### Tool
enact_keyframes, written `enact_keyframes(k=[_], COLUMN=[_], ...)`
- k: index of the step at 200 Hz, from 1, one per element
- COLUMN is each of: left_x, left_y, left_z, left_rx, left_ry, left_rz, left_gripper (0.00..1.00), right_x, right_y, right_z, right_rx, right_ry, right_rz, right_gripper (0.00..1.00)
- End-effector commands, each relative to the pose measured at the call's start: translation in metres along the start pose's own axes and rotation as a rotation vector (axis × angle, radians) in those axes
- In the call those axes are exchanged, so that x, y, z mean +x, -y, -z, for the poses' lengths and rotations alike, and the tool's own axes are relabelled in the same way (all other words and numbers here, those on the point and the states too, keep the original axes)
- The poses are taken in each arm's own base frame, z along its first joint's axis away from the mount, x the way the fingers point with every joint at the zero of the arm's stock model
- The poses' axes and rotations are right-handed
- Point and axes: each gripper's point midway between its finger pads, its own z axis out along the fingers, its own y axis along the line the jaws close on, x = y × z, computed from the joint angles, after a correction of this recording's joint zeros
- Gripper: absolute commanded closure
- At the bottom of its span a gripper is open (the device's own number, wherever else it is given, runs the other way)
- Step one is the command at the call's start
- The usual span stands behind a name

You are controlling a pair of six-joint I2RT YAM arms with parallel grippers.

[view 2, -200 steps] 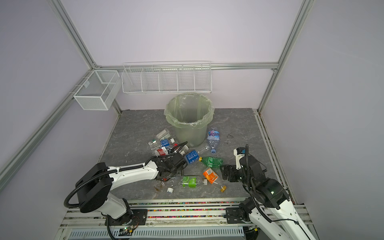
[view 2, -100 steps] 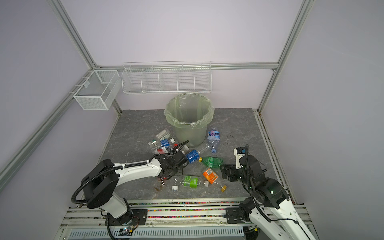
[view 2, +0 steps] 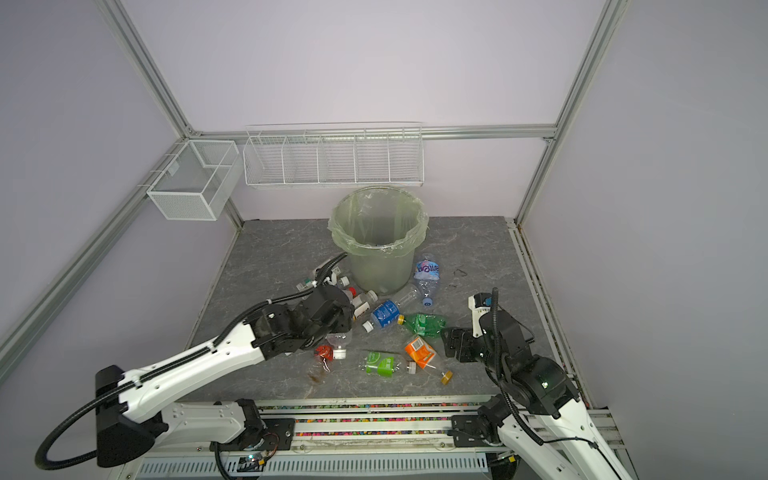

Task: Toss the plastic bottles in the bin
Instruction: 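Lift the blue-labelled bottle with the left gripper over the bin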

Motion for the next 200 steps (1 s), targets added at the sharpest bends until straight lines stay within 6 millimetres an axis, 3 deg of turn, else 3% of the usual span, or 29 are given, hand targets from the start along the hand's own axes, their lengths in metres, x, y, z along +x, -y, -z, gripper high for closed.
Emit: enact_keyframes(k=[1,46,81,149,200], left_x=[-0.043,-0.111,-0.144,-0.173,-0.187], left_y=[0.005,0.034,0.057,0.086,0.107], left_z=[0.042,0.110,0.143,0.161,0.151], left_rx=[0.046,0.249,0.352,0.410,0.433], left_ry=[0.151,0.441,0.617,0.802,0.857], left_rz=[-0.039,-0.097,-0.173,-0.262,-0.291], left_gripper=[0.57,0.59,0.59,0.59,0.60], right_x=[-0.010,-0.009,-0.007,-0.005,-0.005], right_y=[-0.005,-0.006,-0.004,-0.004,-0.005], right_z=[0.008,0.009,0.009,0.005,0.003], right_rx=[-0.019,-0.027,-0.026,-0.027,-0.033], right_ry=[0.036,0.042,0.039,0.038,0.039], right_rz=[-0.007,-0.009,-0.010,-0.015,-0.020], right_gripper=[0.12,0.12,0.12,0.12,0.12])
